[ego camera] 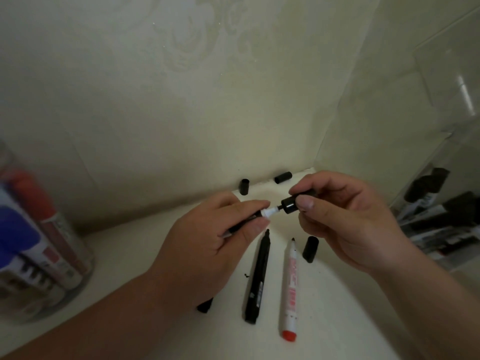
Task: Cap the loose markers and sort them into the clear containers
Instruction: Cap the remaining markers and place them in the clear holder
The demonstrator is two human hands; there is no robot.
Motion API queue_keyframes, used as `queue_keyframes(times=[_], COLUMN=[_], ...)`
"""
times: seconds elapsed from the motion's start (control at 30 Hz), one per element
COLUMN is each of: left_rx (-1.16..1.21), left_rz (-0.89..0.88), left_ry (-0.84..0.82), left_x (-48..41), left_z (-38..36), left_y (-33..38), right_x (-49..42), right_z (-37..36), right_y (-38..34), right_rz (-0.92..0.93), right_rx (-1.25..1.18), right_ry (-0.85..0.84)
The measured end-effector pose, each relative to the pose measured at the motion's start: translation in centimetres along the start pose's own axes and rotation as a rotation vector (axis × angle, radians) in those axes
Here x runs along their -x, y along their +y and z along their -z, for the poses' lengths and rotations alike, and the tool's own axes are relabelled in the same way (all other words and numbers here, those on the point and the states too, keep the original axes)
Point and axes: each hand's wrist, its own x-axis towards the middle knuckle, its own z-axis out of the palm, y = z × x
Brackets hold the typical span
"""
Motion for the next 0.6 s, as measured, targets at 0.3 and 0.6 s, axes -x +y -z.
queue_keyframes(times=[0.3,0.6], left_rx=[-0.034,-0.033], left_rz=[0.012,0.004], left_ry=[0.061,0.048], left_x=[0.01,0.13], left_z=[-0.04,-0.05], left_y=[-0.19,-0.34], right_x=[0.10,0.03], right_z=[0.05,-0.31], right_y=[0.14,0.02], right_rz=[0.039,0.050], right_rx=[0.106,0.133], right_ry=[0.027,0.026])
